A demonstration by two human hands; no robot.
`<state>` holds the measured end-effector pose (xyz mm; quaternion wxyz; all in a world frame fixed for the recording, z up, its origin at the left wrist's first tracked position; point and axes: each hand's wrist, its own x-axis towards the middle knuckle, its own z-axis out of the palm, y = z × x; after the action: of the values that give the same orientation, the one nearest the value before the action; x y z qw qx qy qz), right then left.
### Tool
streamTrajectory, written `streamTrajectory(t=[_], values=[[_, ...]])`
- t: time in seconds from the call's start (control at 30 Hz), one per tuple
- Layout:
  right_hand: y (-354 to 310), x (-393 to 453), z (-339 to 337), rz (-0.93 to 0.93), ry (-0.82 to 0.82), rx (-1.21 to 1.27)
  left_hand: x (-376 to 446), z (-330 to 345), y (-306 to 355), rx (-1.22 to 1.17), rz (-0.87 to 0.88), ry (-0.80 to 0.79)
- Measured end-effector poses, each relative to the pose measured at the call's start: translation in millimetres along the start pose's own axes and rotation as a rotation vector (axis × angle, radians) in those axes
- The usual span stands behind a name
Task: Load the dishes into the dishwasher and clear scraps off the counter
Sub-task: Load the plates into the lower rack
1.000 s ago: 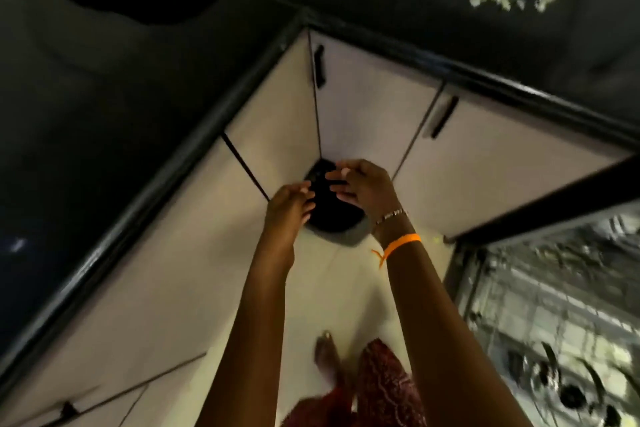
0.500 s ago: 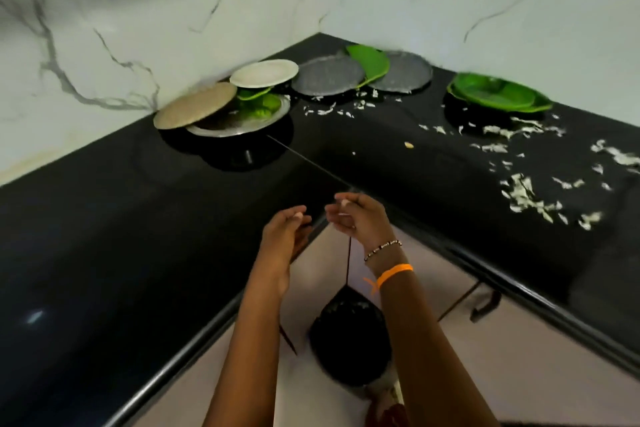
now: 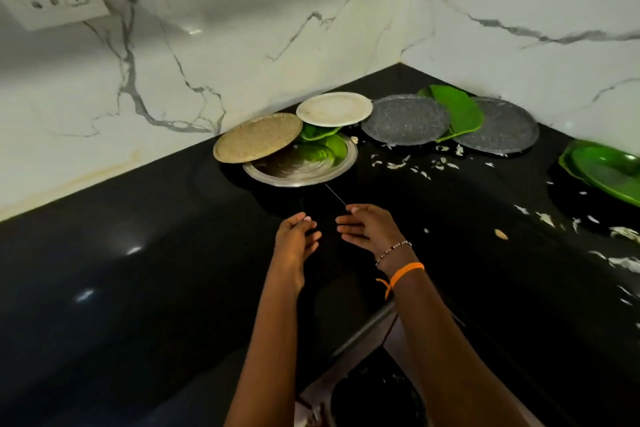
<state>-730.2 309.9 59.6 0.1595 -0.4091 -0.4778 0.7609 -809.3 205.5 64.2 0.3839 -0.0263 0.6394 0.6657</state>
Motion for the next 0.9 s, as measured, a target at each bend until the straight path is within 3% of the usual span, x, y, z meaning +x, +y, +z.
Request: streamTrajectory(t=[0.23, 0.4, 0.7, 0.9], values=[[-19, 70, 65, 0.082, 0.037, 0.129, 72, -30, 42, -0.069, -0.058, 0.049], [-24, 102, 89, 0.058, 0.189, 0.322, 113, -53, 66, -0.175, -0.108, 0.031], [-15, 92, 57, -0.119, 0.412, 0.274, 141, -58, 64, -0.247, -0.139, -0.051], [-13, 59, 13, -0.163, 0.486, 0.186, 130, -39, 57, -0.137, -0.097, -0.052]])
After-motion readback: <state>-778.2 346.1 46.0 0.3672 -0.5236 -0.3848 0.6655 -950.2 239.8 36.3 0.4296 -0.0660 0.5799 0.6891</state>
